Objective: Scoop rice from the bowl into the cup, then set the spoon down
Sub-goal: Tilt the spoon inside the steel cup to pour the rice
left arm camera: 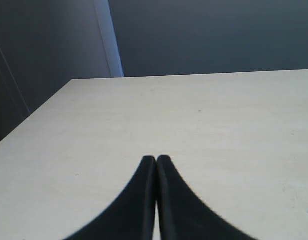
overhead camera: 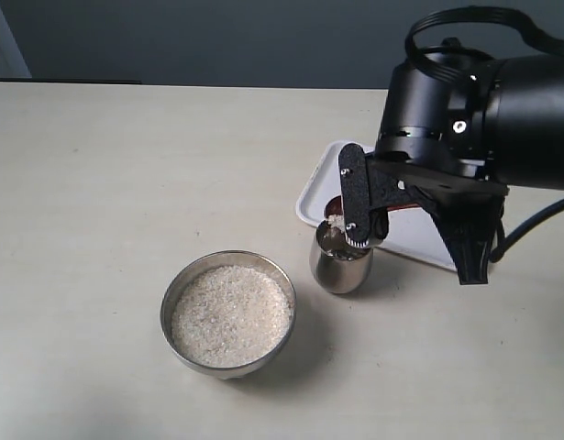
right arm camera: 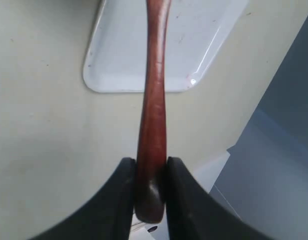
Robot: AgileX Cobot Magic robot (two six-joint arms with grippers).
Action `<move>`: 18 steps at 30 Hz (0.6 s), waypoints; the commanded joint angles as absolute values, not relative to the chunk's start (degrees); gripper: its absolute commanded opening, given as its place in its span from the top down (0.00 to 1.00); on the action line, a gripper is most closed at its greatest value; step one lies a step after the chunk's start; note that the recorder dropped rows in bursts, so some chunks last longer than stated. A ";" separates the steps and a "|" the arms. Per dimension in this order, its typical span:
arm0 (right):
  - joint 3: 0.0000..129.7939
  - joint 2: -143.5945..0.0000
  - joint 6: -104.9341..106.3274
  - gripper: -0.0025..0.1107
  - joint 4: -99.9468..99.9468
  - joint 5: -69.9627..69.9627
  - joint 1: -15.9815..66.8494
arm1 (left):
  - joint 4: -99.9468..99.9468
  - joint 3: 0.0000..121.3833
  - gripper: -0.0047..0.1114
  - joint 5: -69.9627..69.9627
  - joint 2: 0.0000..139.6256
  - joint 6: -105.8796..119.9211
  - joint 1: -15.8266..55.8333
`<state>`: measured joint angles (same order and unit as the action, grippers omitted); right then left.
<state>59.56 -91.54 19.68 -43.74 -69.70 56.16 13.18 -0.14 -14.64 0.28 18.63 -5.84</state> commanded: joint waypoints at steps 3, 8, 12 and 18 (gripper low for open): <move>59.48 -91.65 19.89 0.98 -44.88 -69.96 56.05 | 13.20 0.00 0.96 -14.11 0.00 18.37 -5.63; 59.48 -91.65 19.89 0.98 -44.37 -69.96 56.05 | 13.20 0.00 0.96 -14.11 0.00 18.37 -5.63; 59.48 -91.65 19.89 0.98 -44.46 -69.96 56.05 | 13.20 0.00 0.96 -14.11 0.00 18.37 -5.63; 59.48 -91.65 19.89 0.98 -44.46 -69.96 56.05 | 13.20 0.00 0.96 -14.11 0.00 18.37 -5.63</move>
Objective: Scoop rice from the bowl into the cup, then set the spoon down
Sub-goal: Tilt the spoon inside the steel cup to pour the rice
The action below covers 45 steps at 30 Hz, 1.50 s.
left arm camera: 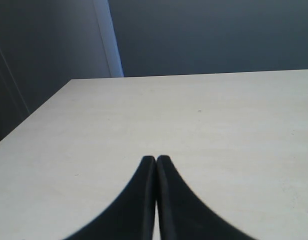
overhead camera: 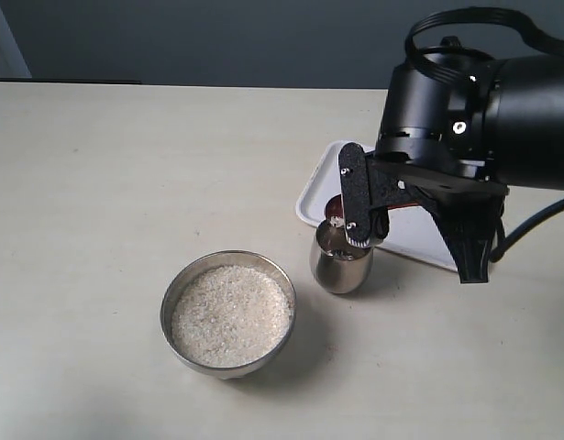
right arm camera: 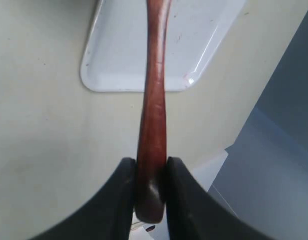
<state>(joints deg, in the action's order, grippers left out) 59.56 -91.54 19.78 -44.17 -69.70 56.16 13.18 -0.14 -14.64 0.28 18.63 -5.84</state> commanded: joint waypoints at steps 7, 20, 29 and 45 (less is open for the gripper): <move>59.48 -91.65 19.89 0.98 -44.46 -69.96 56.05 | 13.20 0.00 0.96 -14.11 0.00 18.37 -5.63; 59.48 -91.65 19.89 0.98 -47.55 -69.96 56.05 | 13.20 0.00 0.96 -14.11 0.00 18.37 -5.63; 59.48 -91.05 19.89 0.98 -47.00 -69.96 56.05 | 13.20 0.00 0.96 -14.11 0.00 18.37 -5.63; 57.09 -88.92 19.89 0.98 -45.52 -69.96 56.05 | 13.20 0.00 0.96 -14.11 0.00 18.37 -5.63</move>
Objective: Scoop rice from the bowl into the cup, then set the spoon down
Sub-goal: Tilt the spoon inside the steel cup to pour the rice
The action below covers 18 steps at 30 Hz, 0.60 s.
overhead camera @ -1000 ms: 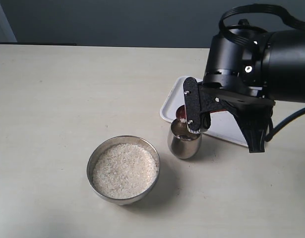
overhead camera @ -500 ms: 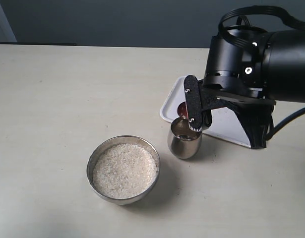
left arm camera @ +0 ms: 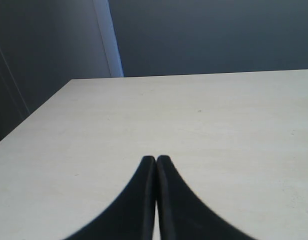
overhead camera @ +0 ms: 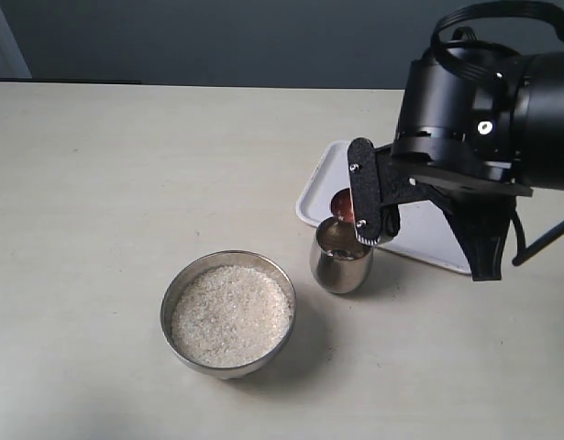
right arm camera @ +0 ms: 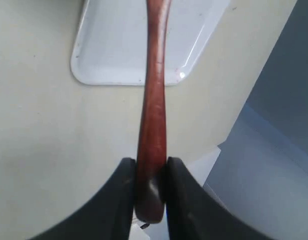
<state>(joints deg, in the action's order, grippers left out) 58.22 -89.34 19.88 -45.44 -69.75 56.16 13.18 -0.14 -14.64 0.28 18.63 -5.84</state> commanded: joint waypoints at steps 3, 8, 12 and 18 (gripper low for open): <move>55.50 -88.92 19.89 0.98 -45.62 -69.96 56.05 | 13.20 0.00 0.96 -14.11 0.00 18.37 -5.63; 54.91 -88.92 19.79 0.98 -46.62 -69.96 56.05 | 13.20 0.00 0.96 -14.11 0.00 18.37 -5.63; 54.91 -88.92 19.57 0.98 -48.01 -69.96 56.05 | 13.20 0.00 0.96 -14.11 0.00 18.37 -5.63; 54.91 -88.92 19.57 0.98 -51.09 -69.96 56.05 | 13.20 0.00 0.96 -14.11 0.00 18.37 -5.63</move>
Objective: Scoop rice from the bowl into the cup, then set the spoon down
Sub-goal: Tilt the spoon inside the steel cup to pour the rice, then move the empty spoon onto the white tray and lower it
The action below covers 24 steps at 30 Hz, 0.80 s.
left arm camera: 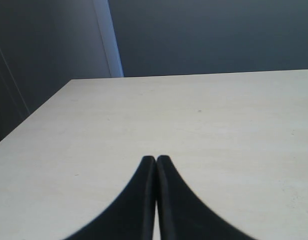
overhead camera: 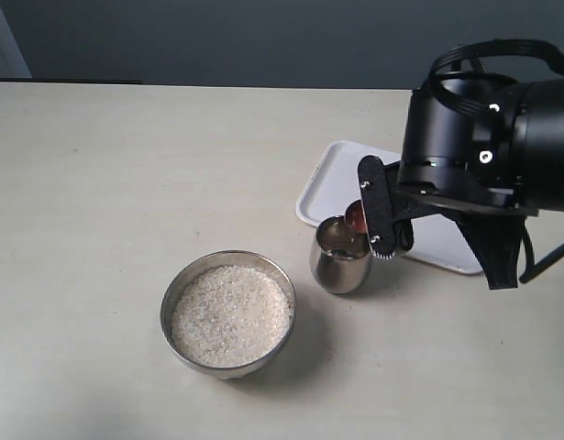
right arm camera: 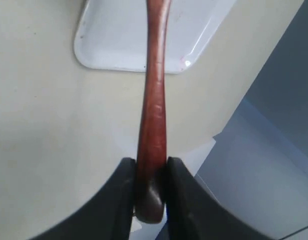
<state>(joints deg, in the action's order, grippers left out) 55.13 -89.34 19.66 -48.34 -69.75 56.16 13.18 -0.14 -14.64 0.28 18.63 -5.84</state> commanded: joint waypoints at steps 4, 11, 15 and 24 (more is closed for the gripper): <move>54.91 -88.92 19.68 0.98 -51.76 -69.96 56.15 | 13.20 0.00 0.96 -14.11 0.00 18.37 -5.63; 54.91 -88.92 19.96 0.98 -52.19 -69.96 61.06 | 13.20 0.00 0.96 -14.11 0.00 18.37 -5.63; 54.91 -88.92 19.96 0.98 -52.77 -69.96 62.11 | 13.20 0.00 0.96 -14.11 0.00 18.37 -5.63; 56.70 -88.27 6.78 0.98 -56.38 -69.96 59.08 | 13.05 0.00 0.96 -14.11 0.00 18.37 -5.52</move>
<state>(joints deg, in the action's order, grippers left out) 55.50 -89.34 12.35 -56.28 -69.66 61.08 13.18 -0.14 -14.64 0.28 18.63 -5.84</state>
